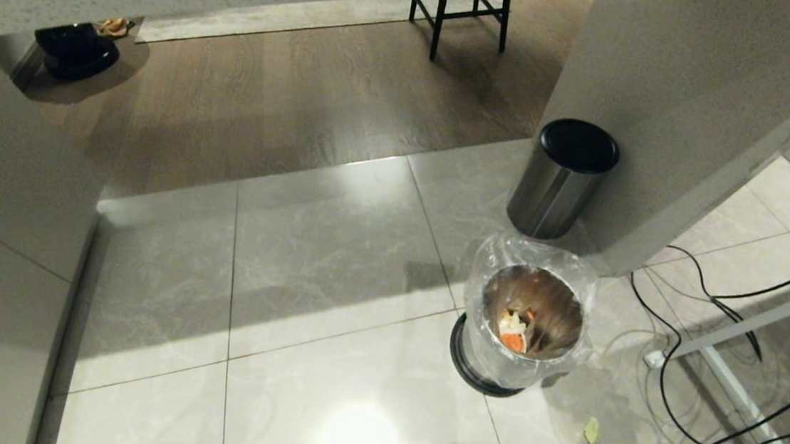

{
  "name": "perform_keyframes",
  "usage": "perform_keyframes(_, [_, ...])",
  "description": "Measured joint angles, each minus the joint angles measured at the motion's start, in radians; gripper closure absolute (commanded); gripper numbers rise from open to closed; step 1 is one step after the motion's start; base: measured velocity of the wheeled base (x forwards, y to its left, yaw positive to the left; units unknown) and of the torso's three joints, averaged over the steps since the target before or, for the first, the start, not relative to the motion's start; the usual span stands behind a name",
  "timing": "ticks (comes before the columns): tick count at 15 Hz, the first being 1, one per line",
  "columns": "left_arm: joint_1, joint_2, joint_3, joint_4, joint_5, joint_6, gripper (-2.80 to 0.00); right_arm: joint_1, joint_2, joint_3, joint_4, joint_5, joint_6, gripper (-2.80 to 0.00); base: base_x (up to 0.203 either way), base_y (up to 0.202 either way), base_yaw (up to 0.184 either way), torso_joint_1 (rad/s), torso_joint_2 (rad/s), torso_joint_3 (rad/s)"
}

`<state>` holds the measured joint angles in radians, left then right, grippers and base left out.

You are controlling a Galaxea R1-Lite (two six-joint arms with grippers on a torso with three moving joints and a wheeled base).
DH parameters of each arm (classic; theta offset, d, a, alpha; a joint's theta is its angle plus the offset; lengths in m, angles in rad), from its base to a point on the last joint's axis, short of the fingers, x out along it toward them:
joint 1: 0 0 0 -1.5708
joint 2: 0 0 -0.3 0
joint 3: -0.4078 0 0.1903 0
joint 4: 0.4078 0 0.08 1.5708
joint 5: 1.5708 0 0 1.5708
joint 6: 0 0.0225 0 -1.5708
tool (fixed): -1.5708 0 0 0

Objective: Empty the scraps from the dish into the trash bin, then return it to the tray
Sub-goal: Put the bowl back to the table

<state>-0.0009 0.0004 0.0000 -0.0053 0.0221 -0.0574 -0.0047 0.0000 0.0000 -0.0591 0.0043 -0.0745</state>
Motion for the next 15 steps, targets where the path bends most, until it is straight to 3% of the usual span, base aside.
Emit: perform_keyframes(15, [0.0, 0.0, 0.0, 0.0, 0.0, 0.0, 0.0, 0.0, 0.0, 0.0, 0.0, 0.0, 0.0, 0.0, 0.0, 0.0, 0.0, 0.003, 0.0, 0.203])
